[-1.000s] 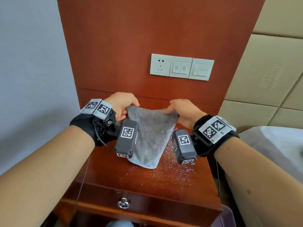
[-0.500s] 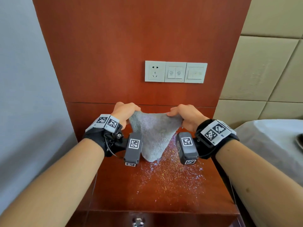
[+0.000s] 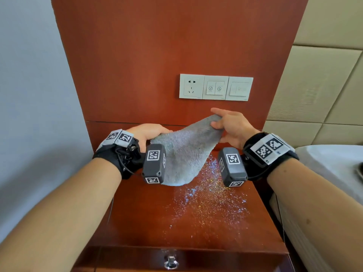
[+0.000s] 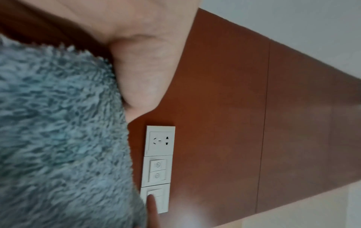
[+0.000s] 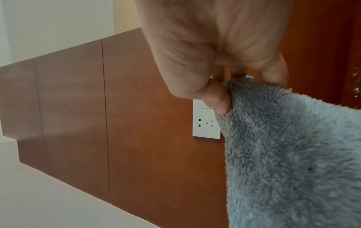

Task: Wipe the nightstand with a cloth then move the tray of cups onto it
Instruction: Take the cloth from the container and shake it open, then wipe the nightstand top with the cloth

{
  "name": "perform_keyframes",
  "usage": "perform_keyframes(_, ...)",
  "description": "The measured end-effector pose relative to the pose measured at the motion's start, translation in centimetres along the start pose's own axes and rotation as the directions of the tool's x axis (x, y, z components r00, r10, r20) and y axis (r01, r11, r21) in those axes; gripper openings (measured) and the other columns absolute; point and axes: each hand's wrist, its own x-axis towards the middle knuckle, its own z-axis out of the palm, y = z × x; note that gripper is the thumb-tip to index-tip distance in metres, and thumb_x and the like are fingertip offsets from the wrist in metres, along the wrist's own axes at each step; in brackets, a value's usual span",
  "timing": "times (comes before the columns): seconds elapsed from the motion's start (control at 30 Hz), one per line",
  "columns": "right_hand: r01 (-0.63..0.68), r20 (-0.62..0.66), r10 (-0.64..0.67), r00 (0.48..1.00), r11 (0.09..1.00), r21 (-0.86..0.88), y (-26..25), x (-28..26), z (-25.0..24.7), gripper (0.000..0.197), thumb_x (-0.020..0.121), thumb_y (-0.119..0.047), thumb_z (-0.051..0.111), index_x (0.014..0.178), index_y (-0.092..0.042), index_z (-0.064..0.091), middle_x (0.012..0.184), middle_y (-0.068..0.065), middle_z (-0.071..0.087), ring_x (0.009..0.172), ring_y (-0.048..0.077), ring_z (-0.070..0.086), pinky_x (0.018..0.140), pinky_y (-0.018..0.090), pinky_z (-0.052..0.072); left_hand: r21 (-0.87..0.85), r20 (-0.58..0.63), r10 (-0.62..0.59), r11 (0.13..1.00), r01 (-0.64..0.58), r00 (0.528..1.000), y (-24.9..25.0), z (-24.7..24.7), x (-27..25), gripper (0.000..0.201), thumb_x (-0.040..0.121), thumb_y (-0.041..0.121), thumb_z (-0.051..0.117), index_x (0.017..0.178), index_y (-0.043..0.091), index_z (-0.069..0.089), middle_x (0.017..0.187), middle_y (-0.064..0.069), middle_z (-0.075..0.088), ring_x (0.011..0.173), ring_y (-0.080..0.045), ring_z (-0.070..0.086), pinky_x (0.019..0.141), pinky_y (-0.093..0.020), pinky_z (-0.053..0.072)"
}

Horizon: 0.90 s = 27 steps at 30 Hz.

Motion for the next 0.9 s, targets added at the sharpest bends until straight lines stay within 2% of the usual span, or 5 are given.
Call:
perform_keyframes(0.2,0.052,-0.075,-0.061,0.995,0.992,-0.119,1.0,-1.1,-1.6,0.048,0.088,0.007,0.055,0.129,-0.018,0.060,0.117,0.006,0.062,0.099,0.023,0.064,0.084,0.036,0.057,-0.064,0.055,0.017,0.998,-0.014,0.998,-0.8,0.4,-1.1,0.027,0.095,0.033,0.054,0.086,0.010,0.063,0.058,-0.005,0.069,0.044,-0.019,0.066,0.042,-0.027,0.053)
perform_keyframes(0.37,-0.040,-0.061,0.027,0.998,0.975,-0.219,1.5,-2.8,-3.7,0.031,0.089,0.008,0.051,0.111,-0.006,0.068,0.105,0.013,0.067,0.079,0.021,0.063,0.074,0.033,0.058,-0.010,0.043,0.119,0.993,-0.118,0.992,-1.4,1.3,-2.2,0.019,0.092,0.013,0.059,0.076,0.011,0.049,0.084,-0.011,0.059,0.073,-0.024,0.061,0.077,-0.047,0.055)
perform_keyframes(0.6,-0.334,-0.084,0.325,0.942,0.881,-0.334,2.3,-5.8,-5.3,0.012,0.090,0.003,0.044,0.082,0.000,0.051,0.079,0.013,0.052,0.050,0.024,0.056,0.042,0.026,0.050,0.235,-0.051,0.017,0.972,-0.005,0.999,-2.8,4.3,-4.2,0.020,0.096,0.015,0.052,0.084,0.001,0.060,0.075,-0.008,0.056,0.056,-0.012,0.063,0.052,-0.017,0.054)
perform_keyframes(0.73,-0.310,-0.088,0.302,0.949,0.848,-0.431,4.7,-6.4,-5.5,0.027,0.097,-0.021,0.051,0.121,-0.011,0.051,0.125,0.008,0.052,0.094,0.024,0.058,0.069,0.032,0.056,0.157,-0.110,-0.095,0.981,0.112,0.989,-5.3,5.0,-2.7,0.052,0.096,0.034,0.052,0.138,0.004,0.043,0.110,-0.015,0.055,0.098,-0.029,0.058,0.086,-0.042,0.057)
perform_keyframes(0.9,-0.258,-0.041,0.301,0.953,0.729,-0.635,9.8,-6.6,-4.1,0.056,0.096,-0.038,0.049,0.144,-0.010,0.039,0.151,0.009,0.038,0.137,0.028,0.038,0.114,0.042,0.031,0.387,-0.279,0.168,0.921,-0.049,0.946,-8.8,7.4,-1.1,0.018,0.089,0.029,0.057,0.097,0.012,0.060,0.099,-0.009,0.055,0.091,-0.025,0.055,0.088,-0.044,0.054)
